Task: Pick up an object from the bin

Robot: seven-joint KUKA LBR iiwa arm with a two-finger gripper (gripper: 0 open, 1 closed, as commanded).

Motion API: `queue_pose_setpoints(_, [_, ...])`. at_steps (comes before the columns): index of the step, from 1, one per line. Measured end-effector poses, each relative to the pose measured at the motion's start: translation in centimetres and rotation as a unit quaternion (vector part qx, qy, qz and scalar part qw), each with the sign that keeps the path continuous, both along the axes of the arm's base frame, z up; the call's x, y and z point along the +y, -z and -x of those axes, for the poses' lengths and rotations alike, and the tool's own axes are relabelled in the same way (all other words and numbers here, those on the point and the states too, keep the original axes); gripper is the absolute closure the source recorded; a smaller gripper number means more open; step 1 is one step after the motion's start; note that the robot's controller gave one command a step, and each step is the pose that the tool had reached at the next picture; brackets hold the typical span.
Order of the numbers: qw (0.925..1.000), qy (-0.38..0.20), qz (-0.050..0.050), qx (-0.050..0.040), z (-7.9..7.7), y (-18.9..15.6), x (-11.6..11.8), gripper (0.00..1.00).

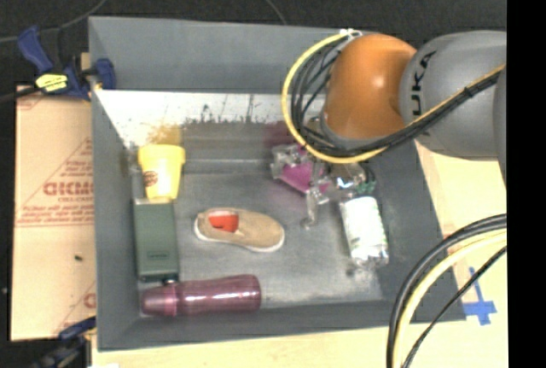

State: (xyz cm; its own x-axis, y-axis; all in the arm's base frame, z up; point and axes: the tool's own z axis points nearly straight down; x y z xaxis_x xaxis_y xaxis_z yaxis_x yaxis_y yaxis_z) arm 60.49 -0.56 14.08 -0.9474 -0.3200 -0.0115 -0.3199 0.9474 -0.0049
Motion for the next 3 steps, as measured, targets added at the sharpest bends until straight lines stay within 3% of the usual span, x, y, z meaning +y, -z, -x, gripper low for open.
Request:
queue_pose_setpoints(1, [0.9995,-0.032,0.002,0.0001,2.1,-5.7,1.6,0.00])
queue_pose_setpoints(2, [0.9937,-0.112,0.003,-0.0056,1.7,-1.5,6.9,0.00])
queue_pose_setpoints(3, [0.9978,-0.067,0.002,-0.0015,6.6,0.9,7.1,0.00])
